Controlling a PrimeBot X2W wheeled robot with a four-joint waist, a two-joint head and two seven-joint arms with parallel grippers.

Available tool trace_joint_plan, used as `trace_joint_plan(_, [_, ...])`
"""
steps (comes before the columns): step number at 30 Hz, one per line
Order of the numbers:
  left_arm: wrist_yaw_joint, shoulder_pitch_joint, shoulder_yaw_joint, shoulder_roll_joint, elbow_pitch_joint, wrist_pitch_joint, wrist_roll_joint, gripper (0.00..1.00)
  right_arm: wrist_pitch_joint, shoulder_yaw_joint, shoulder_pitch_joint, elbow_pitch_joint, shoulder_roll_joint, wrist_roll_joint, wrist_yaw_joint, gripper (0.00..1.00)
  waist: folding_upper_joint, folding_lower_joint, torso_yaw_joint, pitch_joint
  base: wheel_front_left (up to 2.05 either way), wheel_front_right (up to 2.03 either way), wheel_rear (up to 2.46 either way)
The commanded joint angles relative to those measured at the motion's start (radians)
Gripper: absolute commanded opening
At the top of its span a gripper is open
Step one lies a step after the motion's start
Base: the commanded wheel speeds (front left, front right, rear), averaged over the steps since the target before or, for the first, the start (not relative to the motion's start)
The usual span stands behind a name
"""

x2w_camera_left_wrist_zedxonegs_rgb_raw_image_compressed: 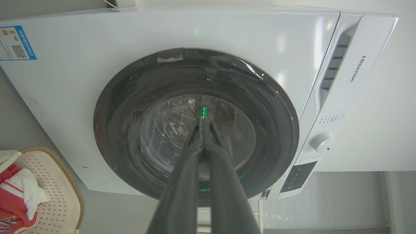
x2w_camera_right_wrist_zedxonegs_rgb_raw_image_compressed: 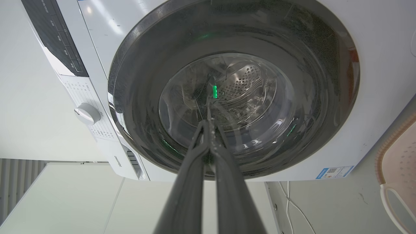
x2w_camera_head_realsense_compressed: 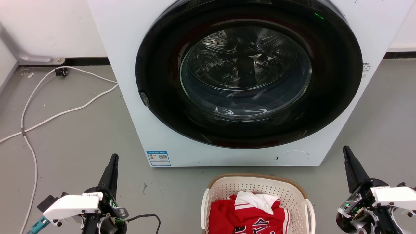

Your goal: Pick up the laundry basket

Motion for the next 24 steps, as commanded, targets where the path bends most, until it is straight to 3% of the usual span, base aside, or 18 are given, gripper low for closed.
trace_joint_plan(1, [-0.003,-0.008,0.002,0.002,0.000,0.002,-0.001,0.00,0.001,-0.001,-0.010,0.001,-0.004,0.004,0.000,0.00,0.0000,0.0000,0.000,0.000,0.00,0.00,0.00])
trace_joint_plan(14, [-0.003,-0.008,0.002,0.002,0.000,0.002,-0.001,0.00,0.001,-0.001,-0.010,0.001,-0.004,0.004,0.000,0.00,0.0000,0.0000,0.000,0.000,0.00,0.00,0.00])
trace_joint_plan(15, [0.000,0.000,0.000,0.000,0.000,0.000,0.000,1.00,0.000,0.000,0.000,0.000,0.000,0.000,0.000,1.00,0.0000,0.0000,0.000,0.000,0.00,0.00,0.00])
trace_joint_plan(24, [0.000,0.027,-0.008,-0.003,-0.001,-0.032,0.042,1.00,-0.032,0.004,0.031,0.013,0.002,-0.048,0.000,1.00,0.0000,0.0000,0.000,0.001,0.00,0.00,0.00])
